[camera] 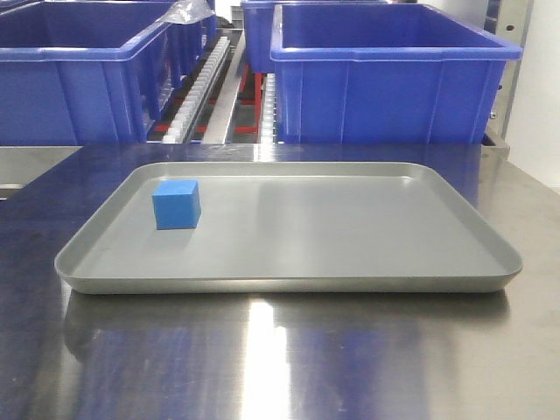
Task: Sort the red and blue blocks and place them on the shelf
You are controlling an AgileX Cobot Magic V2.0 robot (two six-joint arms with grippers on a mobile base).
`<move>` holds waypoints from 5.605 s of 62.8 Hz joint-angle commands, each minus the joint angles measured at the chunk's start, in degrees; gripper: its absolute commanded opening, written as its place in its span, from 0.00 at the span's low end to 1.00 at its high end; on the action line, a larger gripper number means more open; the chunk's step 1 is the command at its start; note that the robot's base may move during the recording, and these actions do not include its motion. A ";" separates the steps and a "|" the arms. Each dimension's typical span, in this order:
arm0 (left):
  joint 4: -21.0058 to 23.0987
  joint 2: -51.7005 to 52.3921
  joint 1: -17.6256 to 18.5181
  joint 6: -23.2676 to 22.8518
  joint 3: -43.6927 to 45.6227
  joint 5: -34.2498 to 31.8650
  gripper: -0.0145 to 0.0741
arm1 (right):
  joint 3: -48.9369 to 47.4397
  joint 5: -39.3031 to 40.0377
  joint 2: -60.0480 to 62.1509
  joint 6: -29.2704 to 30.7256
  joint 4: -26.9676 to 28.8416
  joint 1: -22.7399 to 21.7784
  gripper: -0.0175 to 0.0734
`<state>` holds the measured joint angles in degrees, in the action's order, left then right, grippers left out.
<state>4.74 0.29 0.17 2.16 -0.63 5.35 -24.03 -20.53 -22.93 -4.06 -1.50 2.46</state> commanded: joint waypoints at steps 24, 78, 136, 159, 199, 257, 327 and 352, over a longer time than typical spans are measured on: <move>0.03 1.01 0.33 -0.46 -1.42 -4.47 0.30 | -0.93 4.73 6.06 -0.11 -0.34 -0.38 0.25; 4.35 1.01 0.33 -0.46 -1.05 -13.66 0.30 | -0.93 4.73 6.06 -0.11 -0.34 -0.38 0.25; 2.37 -44.83 12.53 -16.65 33.36 28.35 0.30 | -0.93 4.73 6.06 -0.11 -0.34 -0.38 0.25; 0.24 -71.75 22.10 -21.41 52.39 42.20 0.39 | -0.93 4.73 6.06 -0.11 -0.34 -0.38 0.25; -1.37 -103.89 28.66 -27.47 93.17 57.69 0.90 | -0.93 4.73 6.06 -0.11 -0.34 -0.38 0.25; -4.74 -114.59 29.98 -31.41 100.46 62.81 0.89 | -0.93 4.73 6.06 -0.11 -0.34 -0.38 0.25; 7.57 -99.56 25.80 -4.73 97.80 56.76 0.30 | -0.93 4.73 6.06 -0.11 -0.34 -0.38 0.25; 12.58 -79.84 17.84 5.00 71.74 29.11 0.30 | -0.93 4.73 6.06 -0.11 -0.34 -0.38 0.25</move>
<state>15.70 -86.19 19.61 6.65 75.00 44.53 -23.49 -20.64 -16.45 -4.30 -1.50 2.46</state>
